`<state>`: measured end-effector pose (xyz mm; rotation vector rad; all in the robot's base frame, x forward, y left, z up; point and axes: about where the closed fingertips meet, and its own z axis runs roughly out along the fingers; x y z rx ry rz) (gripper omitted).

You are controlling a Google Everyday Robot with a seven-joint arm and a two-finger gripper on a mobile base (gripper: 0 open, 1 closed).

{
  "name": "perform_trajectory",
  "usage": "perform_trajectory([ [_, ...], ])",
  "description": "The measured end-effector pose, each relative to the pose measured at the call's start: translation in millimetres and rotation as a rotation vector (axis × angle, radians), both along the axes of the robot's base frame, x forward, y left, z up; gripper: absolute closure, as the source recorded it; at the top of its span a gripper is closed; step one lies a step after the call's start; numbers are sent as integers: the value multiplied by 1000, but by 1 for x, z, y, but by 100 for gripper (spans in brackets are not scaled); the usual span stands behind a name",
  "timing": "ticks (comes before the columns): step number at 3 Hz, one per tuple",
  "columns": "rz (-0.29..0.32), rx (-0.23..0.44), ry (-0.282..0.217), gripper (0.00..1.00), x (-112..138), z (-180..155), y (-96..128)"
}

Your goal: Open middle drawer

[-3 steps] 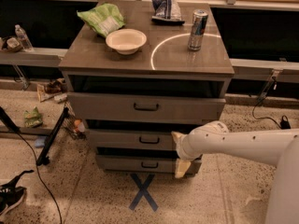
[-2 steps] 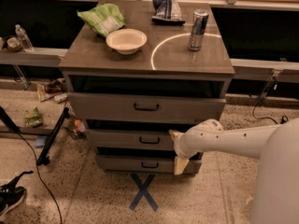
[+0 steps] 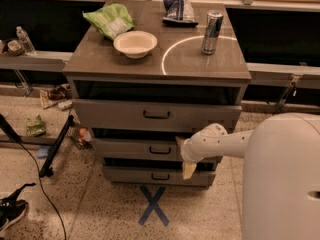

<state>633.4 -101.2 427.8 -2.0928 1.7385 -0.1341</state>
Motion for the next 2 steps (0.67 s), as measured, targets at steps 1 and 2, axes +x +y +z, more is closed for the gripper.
perform_trajectory([
  [1, 6, -12, 1, 39, 8, -7, 1],
  [2, -9, -28, 15, 62, 1, -1, -3],
])
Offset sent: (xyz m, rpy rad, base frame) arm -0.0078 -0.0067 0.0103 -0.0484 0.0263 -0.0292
